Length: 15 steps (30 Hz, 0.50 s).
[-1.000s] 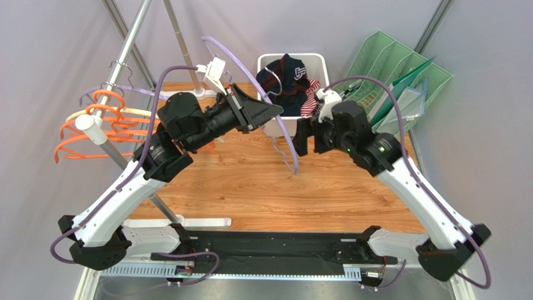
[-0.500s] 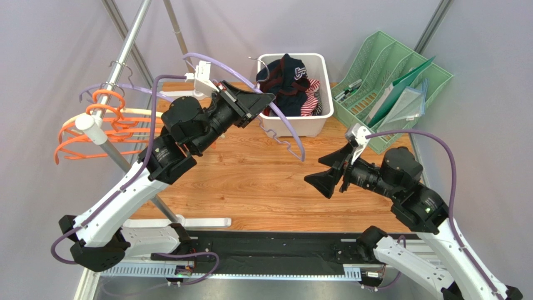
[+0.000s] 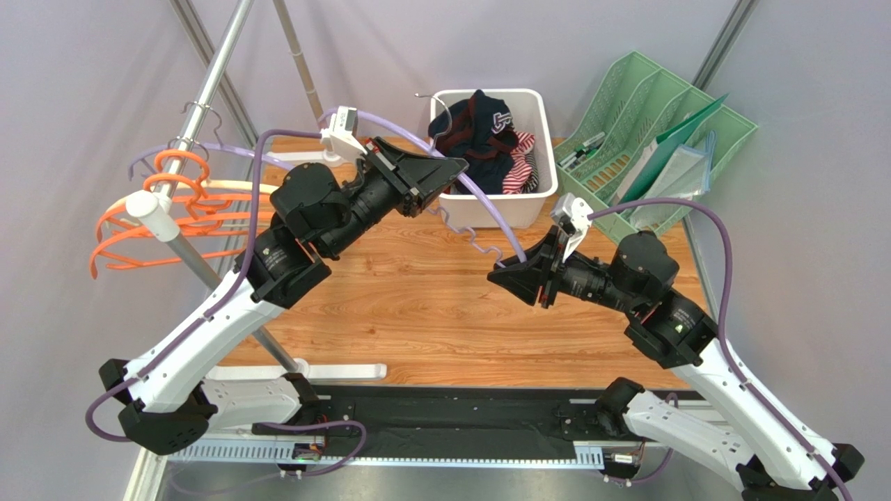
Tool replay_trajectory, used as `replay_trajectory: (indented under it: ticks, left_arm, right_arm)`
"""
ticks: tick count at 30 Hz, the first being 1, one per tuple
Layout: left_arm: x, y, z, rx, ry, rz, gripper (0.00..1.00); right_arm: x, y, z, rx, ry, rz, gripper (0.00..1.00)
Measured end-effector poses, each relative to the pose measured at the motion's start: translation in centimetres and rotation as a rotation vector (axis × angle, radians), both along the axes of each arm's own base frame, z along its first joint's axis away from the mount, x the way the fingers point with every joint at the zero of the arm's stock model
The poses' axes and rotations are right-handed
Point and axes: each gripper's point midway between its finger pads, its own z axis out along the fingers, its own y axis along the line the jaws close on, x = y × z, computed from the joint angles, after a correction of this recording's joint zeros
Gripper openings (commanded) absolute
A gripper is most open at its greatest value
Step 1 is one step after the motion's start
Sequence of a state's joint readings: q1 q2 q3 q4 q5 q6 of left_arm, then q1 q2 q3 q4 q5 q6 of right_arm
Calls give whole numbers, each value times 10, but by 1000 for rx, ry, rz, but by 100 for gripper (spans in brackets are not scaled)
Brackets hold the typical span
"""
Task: Remove the tank top from the hanger
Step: Place the hanger at the clothesline.
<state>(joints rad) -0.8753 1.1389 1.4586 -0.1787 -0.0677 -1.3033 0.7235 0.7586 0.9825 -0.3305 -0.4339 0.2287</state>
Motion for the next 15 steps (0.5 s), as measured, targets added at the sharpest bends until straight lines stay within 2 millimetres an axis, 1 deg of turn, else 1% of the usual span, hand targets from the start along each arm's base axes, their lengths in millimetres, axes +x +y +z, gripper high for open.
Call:
replay_trajectory:
  ticks: [1,3,6,10,13,15]
  left_arm:
    - [2,1,-1,-1,3,9,0]
    - [8,3,-4,-8,18,33,0]
    - [12,3,-6,-25,23,43,0]
    - [16,2,-10,-36,25,53,13]
    - [19,-1,-11,-45,20,49,20]
    - [19,-5,-10,-50,11,35,21]
  right_arm:
    - [-1,2,1,1,-6,10,0]
    - [-3,6,4,12,-21,24,0]
    - [-2,9,3,12,-28,21,0]
    - [2,12,-3,11,-43,-10,0]
    - [7,11,-4,5,-53,-40,0]
    - [11,10,-4,4,-63,-62,0]
